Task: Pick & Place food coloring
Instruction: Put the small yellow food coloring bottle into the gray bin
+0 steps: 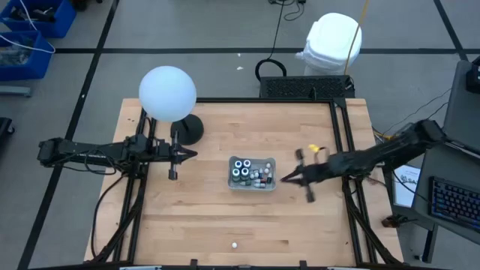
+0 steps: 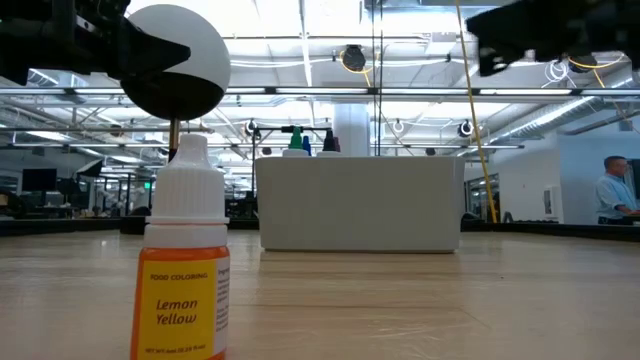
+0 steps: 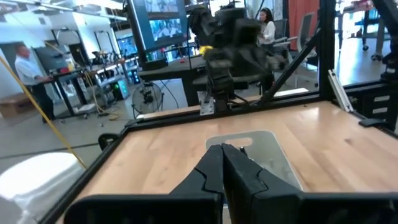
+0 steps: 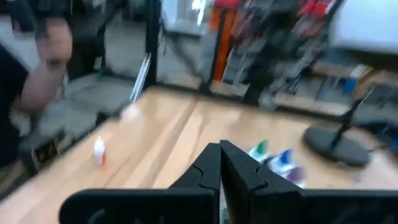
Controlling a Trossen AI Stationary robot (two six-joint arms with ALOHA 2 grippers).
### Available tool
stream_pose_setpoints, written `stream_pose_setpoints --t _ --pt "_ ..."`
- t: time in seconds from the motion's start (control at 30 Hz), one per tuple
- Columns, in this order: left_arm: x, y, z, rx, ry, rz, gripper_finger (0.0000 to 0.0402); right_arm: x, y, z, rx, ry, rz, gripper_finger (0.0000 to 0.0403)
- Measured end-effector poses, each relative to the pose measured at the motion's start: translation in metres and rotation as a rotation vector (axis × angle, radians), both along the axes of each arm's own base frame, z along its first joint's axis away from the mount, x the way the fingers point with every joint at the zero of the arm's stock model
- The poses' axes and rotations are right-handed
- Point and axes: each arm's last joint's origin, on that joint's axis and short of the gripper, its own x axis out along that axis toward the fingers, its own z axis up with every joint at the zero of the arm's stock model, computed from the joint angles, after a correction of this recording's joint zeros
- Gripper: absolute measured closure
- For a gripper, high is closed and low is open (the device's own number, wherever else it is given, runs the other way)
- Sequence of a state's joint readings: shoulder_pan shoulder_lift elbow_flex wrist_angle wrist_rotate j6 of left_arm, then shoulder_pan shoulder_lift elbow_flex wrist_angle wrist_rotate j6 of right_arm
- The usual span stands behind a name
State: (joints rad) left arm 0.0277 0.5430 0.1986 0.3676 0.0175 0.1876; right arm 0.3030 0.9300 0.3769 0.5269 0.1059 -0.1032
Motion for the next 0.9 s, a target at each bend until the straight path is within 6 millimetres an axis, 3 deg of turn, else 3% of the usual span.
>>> stream_pose_setpoints --t 0.17,0.27,0.47,0.57,0.7,0.9 --pt "0.0 0.0 0.0 -0.057 -0.001 0.0 0.0375 0.063 0.035 0.014 -0.012 0.075 0.054 0.0403" --pt "0.0 0.0 -0.002 -0.099 0.02 -0.001 0.0364 0.098 0.056 0.007 -0.031 0.131 0.077 0.0395" --pt "0.0 0.0 -0.008 -0.247 0.086 0.006 0.0358 0.159 0.094 -0.004 0.018 0.216 0.096 0.0325" --pt "0.0 0.0 -0.009 -0.257 0.097 0.007 0.0357 0.175 0.111 -0.021 -0.009 0.329 0.109 0.0276" --pt "0.0 0.0 -0.011 -0.253 0.113 0.008 0.0357 0.185 0.13 -0.032 -0.006 0.358 0.136 0.022" --pt "-0.001 0.0 -0.012 -0.25 0.127 0.011 0.0357 0.191 0.143 -0.044 0.105 0.376 0.256 0.0176"
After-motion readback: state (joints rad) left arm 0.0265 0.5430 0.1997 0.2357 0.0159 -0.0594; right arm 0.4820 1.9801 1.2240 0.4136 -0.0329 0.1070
